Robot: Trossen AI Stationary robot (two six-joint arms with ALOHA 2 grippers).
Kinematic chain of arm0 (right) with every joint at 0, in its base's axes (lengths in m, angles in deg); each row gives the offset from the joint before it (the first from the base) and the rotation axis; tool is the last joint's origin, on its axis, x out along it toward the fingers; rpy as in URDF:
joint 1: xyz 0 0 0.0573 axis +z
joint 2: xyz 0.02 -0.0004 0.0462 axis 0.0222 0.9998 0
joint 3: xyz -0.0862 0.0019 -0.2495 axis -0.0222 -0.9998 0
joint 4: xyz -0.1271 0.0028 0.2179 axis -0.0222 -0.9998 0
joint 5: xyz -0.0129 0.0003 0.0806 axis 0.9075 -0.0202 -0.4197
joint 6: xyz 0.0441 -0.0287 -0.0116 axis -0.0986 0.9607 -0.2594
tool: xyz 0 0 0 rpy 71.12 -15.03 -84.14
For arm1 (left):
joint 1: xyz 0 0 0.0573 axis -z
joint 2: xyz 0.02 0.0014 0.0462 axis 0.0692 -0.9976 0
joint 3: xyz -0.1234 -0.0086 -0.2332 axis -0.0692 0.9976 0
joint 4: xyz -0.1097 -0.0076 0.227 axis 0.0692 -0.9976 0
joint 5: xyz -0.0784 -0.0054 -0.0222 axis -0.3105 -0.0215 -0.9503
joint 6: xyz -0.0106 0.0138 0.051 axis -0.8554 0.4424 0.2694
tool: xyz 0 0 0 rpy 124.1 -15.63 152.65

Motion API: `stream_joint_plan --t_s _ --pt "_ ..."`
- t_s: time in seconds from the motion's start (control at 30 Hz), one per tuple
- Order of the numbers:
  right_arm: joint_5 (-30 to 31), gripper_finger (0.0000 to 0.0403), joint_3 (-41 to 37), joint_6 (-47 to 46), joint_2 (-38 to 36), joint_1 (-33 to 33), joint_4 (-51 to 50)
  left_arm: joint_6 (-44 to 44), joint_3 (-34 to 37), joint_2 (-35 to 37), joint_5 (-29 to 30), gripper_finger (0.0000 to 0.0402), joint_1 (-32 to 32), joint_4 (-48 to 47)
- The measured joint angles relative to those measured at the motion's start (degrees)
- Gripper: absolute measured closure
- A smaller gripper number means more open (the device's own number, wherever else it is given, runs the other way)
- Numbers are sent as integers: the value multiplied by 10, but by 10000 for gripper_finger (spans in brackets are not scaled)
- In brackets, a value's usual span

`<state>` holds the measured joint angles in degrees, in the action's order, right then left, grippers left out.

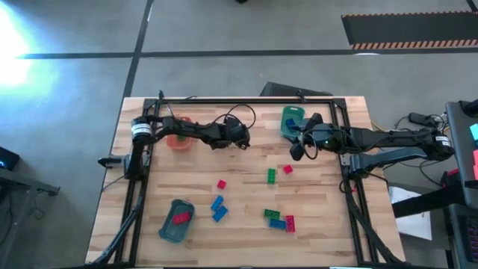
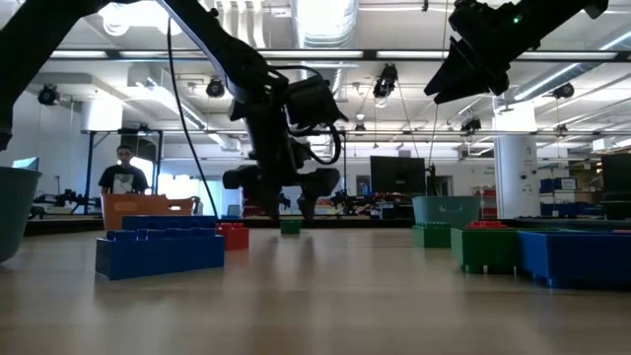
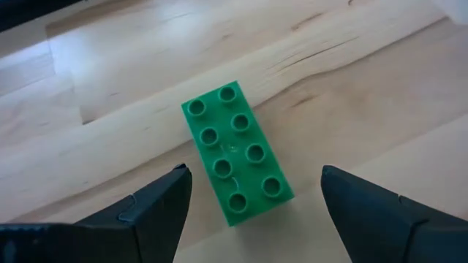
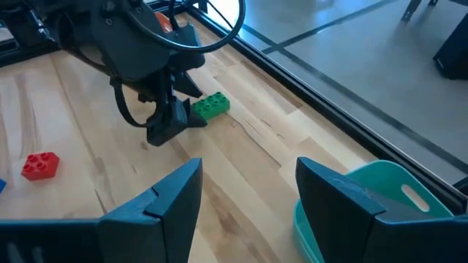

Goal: Sort & place blocks by color
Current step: Put the green game piece into the orange bin

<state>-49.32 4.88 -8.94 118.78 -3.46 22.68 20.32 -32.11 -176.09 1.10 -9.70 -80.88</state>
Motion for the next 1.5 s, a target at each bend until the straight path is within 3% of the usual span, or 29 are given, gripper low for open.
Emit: stream_joint_plan --t_s 0.27,0.97,1.3,1.5 --pt "0 193 0 0 0 0 0 0 13 0 1 125 -1 29" --pt "0 193 -1 0 0 0 0 -13 18 -2 2 256 -2 27" --pt "0 193 -1 0 0 0 0 -10 18 4 12 261 8 24" --pt "0 193 -1 0 0 0 -1 22 15 76 38 262 21 -27"
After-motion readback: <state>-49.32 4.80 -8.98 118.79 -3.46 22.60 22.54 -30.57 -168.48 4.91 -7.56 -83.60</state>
